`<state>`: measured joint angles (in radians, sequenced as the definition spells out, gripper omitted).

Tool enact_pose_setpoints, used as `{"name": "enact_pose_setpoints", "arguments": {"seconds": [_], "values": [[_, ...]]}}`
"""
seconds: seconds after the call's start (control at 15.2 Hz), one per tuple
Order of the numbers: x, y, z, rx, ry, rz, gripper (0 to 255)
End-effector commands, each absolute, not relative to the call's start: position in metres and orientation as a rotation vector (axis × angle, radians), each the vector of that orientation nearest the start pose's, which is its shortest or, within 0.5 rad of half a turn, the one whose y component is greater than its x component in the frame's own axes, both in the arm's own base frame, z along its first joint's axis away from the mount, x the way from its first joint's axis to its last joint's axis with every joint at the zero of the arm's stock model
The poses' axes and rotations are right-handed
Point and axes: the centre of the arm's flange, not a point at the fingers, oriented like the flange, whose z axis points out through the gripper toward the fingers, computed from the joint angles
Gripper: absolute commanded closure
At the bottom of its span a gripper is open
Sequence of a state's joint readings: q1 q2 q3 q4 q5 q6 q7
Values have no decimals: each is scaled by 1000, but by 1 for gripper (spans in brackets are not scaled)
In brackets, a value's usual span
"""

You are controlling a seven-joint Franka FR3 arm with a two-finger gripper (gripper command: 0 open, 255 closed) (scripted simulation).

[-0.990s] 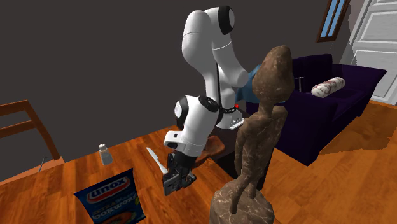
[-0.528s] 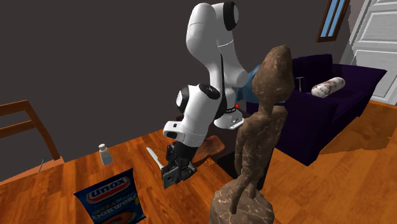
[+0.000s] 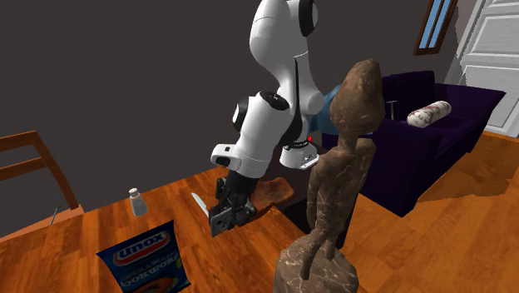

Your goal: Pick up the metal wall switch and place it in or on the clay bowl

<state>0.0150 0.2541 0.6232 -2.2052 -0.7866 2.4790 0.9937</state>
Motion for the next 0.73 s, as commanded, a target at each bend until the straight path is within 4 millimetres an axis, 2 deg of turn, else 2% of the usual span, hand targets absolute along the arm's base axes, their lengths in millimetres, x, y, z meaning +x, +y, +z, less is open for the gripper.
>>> {"name": "enact_pose_setpoints", "arguments": {"seconds": [0.0,0.2,0.66], "values": [[448,332,303,-3244,-376,-544,255],[448,332,316,-3244,-376,-544,255],[381,268,323,-3244,-376,-544,255]]}}
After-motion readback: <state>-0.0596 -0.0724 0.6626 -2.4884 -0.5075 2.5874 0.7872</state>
